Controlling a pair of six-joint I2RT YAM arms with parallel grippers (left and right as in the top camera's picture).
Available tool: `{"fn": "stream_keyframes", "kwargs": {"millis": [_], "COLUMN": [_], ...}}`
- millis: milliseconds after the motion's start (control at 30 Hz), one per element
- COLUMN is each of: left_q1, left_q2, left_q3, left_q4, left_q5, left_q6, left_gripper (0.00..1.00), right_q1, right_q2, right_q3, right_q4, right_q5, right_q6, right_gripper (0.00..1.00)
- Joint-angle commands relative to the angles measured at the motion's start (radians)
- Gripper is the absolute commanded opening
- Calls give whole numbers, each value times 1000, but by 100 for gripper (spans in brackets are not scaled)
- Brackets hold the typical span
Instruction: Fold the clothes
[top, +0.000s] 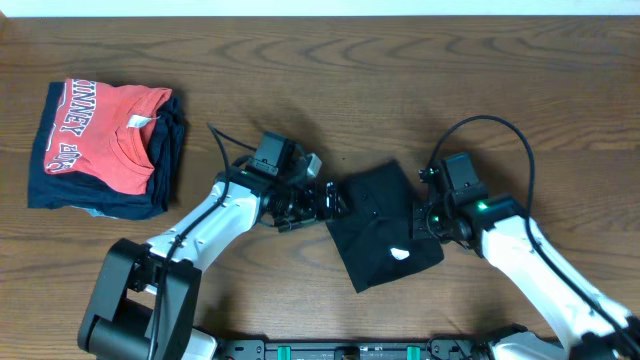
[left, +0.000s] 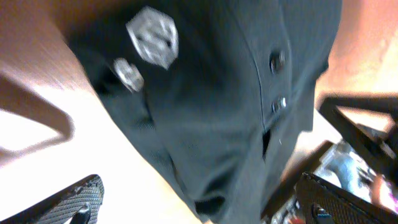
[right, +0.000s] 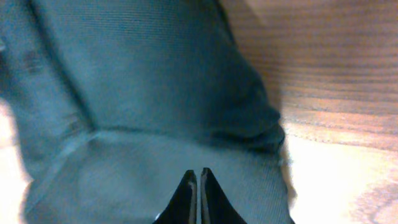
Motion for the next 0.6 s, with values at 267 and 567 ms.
{"fn": "stream_keyframes", "kwargs": {"millis": [267,567], "left_q1": [-90,-182], "left_q2": [-13,39], "left_q3": [-156,-220], "left_q4": [106,380], "left_q5": [-64,-138], "left_q6": [-261,-516], "left_gripper": [98,98], "right_q1": [2,2], "right_q2": [200,196], "right_q3": [-18,-18], "right_q4": [50,53], "right_q5": [-3,-8], "right_q6": [79,79], "right_gripper": [1,1]}}
